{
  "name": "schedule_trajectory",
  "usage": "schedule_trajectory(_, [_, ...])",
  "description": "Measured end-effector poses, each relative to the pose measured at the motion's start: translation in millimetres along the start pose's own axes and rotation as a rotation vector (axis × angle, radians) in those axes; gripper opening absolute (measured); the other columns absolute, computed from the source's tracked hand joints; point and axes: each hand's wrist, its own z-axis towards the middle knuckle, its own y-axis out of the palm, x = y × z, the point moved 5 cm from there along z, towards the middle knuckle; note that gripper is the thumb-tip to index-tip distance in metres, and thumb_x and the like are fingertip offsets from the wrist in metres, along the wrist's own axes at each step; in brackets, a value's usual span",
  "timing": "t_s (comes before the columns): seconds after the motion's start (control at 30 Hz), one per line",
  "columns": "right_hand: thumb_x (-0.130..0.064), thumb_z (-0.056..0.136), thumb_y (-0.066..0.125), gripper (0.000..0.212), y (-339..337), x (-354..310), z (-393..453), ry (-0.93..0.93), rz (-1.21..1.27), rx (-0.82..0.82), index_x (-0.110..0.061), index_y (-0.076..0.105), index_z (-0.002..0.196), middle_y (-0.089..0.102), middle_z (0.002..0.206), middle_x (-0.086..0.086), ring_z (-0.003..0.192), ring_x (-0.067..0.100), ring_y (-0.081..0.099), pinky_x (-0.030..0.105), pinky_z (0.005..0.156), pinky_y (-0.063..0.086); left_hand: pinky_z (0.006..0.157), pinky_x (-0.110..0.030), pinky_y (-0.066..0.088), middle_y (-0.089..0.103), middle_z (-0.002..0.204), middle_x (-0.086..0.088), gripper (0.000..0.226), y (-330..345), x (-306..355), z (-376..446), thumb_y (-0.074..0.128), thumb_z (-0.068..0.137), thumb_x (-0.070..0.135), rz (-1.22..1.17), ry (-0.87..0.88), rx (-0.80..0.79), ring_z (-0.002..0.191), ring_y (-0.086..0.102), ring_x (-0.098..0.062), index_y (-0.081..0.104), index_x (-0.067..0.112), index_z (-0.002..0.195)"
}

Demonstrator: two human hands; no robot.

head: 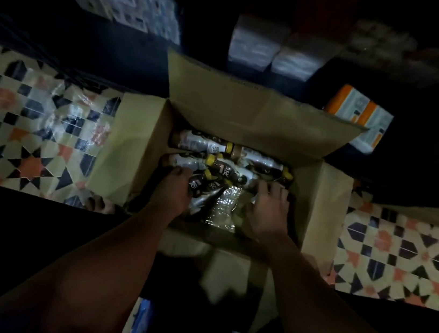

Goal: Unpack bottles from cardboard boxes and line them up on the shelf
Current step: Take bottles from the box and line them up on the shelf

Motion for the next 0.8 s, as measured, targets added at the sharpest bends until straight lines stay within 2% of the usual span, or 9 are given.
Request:
schedule_trajectory(0.17, [-0.032,0.086,0.073,0.080,14.0,12.8,20.3,0.074,-0.028,-0.043,-0.025,0.030,0.153,0.026,0.156,0.011,0.142,0.038,0.021,0.055,0.113,0.026,0.098,-0.038,0.054,0.066,0.127,-0.014,0.035,7.1,-2.8,18.2,0.070,0.093,0.018,0.033,-0.003,0.109,0.118,0.064,-0.029,0.064,0.009,0.127])
schedule_trajectory(0.3, [-0.037,0.088,0.066,0.079,21.2,12.7,33.3,-0.002,-0.105,0.003,-0.028,0.026,0.156,0.032,0.159,0.005,0.145,0.039,0.018,0.057,0.116,0.021,0.087,-0.033,0.055,0.069,0.120,-0.015,0.033,19.7,2.7,28.0,0.072,0.094,0.021,0.025,-0.057,0.023,0.110,0.068,-0.027,0.063,0.005,0.122])
schedule_trajectory(0.4, [-0.036,0.091,0.066,0.081,25.2,1.6,45.6,-0.054,-0.162,0.034,-0.030,0.022,0.158,0.035,0.156,0.013,0.144,0.040,0.021,0.054,0.115,0.022,0.089,-0.033,0.054,0.070,0.121,-0.013,0.032,33.5,1.1,33.2,0.067,0.098,0.025,0.025,-0.052,0.002,0.110,0.068,-0.025,0.063,0.006,0.124])
schedule_trajectory(0.53, [-0.034,0.090,0.070,0.077,31.4,-10.6,55.0,-0.135,-0.260,0.060,-0.031,0.026,0.153,0.036,0.148,0.022,0.137,0.041,0.029,0.055,0.111,0.028,0.088,-0.035,0.054,0.072,0.117,-0.014,0.024,36.0,0.5,40.9,0.066,0.098,0.021,0.027,-0.027,-0.036,0.108,0.069,-0.027,0.068,0.006,0.116])
schedule_trajectory(0.63, [-0.025,0.088,0.072,0.081,37.2,-23.2,55.0,-0.266,-0.293,0.112,-0.027,0.026,0.154,0.033,0.150,0.021,0.139,0.041,0.030,0.055,0.112,0.029,0.096,-0.035,0.051,0.071,0.120,-0.012,0.030,31.9,-0.4,46.5,0.073,0.092,0.023,0.004,0.023,-0.016,0.114,0.066,-0.027,0.070,0.007,0.117])
schedule_trajectory(0.7, [-0.018,0.085,0.072,0.092,44.3,-36.1,53.8,-0.374,-0.273,0.065,-0.029,0.018,0.158,0.028,0.157,0.016,0.146,0.040,0.022,0.057,0.117,0.023,0.099,-0.034,0.050,0.070,0.122,-0.010,0.035,31.0,-1.9,46.2,0.076,0.089,0.023,-0.006,0.041,-0.001,0.116,0.065,-0.025,0.069,0.009,0.120])
schedule_trajectory(0.8, [-0.019,0.088,0.066,0.079,48.7,-51.0,57.0,-0.390,-0.208,0.038,-0.025,0.026,0.156,0.038,0.156,0.007,0.147,0.035,0.020,0.057,0.116,0.018,0.098,-0.034,0.052,0.071,0.121,-0.007,0.036,28.5,-2.2,42.2,0.078,0.086,0.021,-0.026,0.052,0.015,0.115,0.065,-0.023,0.070,0.012,0.119])
